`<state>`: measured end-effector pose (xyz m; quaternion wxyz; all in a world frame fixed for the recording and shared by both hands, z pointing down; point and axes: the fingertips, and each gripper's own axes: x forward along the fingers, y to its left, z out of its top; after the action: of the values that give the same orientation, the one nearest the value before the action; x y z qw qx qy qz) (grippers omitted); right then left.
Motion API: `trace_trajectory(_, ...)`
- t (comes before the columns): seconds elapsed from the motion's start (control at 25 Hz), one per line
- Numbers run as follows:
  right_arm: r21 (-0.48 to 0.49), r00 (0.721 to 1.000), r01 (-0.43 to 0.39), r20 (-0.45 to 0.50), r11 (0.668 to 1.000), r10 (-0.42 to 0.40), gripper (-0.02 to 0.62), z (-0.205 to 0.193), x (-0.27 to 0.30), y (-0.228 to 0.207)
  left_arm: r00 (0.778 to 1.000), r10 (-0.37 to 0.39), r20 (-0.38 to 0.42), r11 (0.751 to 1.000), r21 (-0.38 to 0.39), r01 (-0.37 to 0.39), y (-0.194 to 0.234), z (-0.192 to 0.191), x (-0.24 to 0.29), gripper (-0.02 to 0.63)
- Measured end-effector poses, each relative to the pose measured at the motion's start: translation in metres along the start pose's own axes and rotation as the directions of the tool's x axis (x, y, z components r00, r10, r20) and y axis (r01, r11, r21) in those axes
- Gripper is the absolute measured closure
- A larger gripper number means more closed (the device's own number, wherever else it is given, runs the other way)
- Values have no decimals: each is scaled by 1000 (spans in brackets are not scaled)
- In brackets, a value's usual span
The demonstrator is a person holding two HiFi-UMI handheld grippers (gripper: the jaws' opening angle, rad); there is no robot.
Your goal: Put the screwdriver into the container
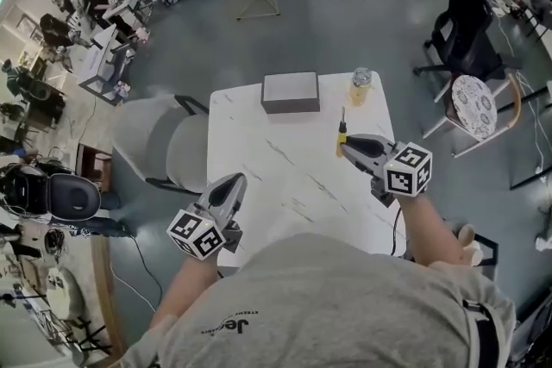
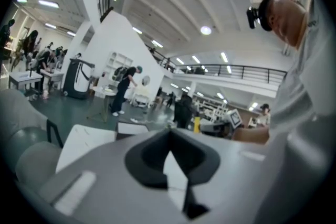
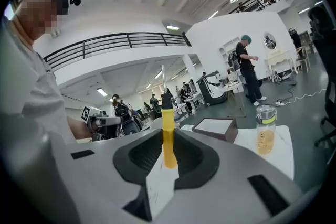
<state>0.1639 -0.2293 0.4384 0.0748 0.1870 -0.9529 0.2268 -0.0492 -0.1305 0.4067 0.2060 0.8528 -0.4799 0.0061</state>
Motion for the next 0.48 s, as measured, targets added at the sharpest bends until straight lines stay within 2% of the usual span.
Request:
trace_trajectory(0.12,3,1000,31,-3,1000,-31,530,-9,9,-9,999,-31,-15,1000,-6,31,15,-9,10,601)
trace_trajectory(0.28,14,994,109,-15,994,-109,530,-15,25,-12,993,-112,-25,994,-15,112,38,-14,22,601)
trace_trajectory(0.48,6,981,184,-55,983,-184,531,-14,38,-7,982,-186,-16,982,31,186,69,1,39,601)
